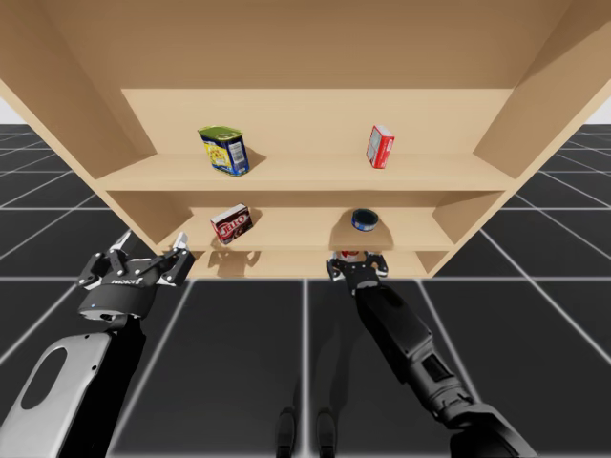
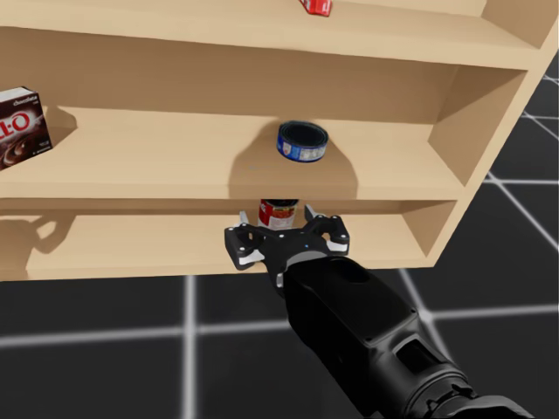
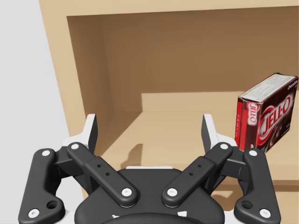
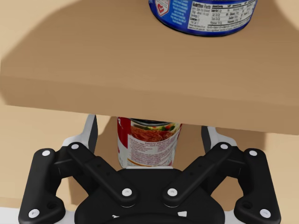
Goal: Retrieve the soup can from the shelves.
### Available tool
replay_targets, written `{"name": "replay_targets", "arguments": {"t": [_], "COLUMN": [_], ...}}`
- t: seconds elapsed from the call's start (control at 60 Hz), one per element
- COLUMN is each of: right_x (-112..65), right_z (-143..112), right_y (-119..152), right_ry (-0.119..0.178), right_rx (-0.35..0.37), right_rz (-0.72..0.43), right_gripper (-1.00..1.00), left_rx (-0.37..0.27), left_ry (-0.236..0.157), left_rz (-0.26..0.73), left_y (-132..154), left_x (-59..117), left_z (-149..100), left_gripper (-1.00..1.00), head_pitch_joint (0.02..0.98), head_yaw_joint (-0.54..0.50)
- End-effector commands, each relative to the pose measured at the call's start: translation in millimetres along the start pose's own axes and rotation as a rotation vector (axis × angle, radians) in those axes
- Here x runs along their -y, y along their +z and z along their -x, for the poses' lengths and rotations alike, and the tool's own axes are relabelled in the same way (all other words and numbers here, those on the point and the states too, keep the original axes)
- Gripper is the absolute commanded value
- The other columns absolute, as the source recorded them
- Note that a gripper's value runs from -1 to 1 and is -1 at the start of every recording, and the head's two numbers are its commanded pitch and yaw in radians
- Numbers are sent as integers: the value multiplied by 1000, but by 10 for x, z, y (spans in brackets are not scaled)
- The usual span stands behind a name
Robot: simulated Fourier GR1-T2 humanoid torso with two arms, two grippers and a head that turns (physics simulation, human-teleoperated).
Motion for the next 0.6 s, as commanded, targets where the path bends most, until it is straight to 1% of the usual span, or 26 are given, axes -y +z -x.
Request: {"name": "replay_targets", "arguments": {"t": [0.017,0.05,0.067,0.083,0.1,0.133,0.35,0.467,0.533,0.6], "right_x": [-2,0,-2,3,-1,4,101,218,284,345], "right_z": [82,90,91,100,100,99,17,-50,-72,-68], "right_y": [-91,-91,-89,-86,-79,-75,41,198,318,437], "right_ry": [13,17,15,17,17,17,9,14,6,9], "right_rx": [-5,2,5,11,17,16,19,42,51,56], "right_rz": [-17,-20,-16,-15,-9,-6,18,29,27,26], "right_gripper": [-1000,-974,-918,-507,776,1000,1000,1000,1000,1000], "left_rx": [-1,0,0,0,0,-1,1,0,-1,-1], "left_ry": [0,-1,-1,-1,-1,-1,-1,-3,-4,-4], "left_rz": [0,0,0,0,0,1,0,0,1,1], "left_y": [1,-1,-2,-2,-3,-4,-5,-7,-7,-9], "left_x": [-1,-2,-3,-3,-2,-2,-3,-4,-1,0], "left_z": [1,2,2,2,3,3,1,2,3,4], "left_gripper": [-1000,-1000,-1000,-1000,-1000,-1000,-1000,-1000,-1000,-1000], "head_pitch_joint": [711,711,710,710,709,708,701,694,694,692], "head_yaw_joint": [-207,-208,-208,-208,-209,-211,-212,-217,-217,-216]}}
